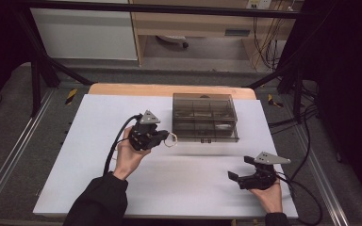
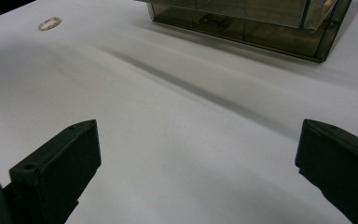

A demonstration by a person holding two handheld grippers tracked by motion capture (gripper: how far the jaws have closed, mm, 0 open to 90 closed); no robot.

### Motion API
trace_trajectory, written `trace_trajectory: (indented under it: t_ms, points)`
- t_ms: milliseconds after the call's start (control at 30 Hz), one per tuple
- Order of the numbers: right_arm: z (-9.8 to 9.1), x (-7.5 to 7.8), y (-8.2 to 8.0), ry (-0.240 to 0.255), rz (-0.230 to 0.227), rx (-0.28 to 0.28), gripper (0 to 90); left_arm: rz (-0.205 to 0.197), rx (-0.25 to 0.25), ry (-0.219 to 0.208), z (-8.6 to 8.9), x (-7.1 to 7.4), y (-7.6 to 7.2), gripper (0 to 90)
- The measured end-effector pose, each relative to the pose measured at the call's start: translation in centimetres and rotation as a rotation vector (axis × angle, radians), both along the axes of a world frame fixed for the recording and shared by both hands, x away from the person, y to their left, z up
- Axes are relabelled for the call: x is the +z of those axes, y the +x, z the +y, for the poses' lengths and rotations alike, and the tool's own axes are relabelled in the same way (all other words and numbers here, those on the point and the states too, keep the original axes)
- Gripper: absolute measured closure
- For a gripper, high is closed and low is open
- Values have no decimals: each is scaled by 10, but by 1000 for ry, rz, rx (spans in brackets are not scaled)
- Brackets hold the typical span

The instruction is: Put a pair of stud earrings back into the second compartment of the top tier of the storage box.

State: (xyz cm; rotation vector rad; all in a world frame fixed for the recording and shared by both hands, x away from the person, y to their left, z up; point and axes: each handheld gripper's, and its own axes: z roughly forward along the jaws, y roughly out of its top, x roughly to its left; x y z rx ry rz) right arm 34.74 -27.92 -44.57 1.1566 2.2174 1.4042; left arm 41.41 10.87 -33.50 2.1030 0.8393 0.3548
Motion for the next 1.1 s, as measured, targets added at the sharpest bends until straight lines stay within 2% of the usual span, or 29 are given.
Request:
trace_trajectory:
  t_ms: [567,1100]
  points:
    - [0,1,0,1,-2,3,6,5,-6,-1,-45,5,17,860]
    - [0,1,0,3,-4,4,5,3,7,14,-80,0,41,859]
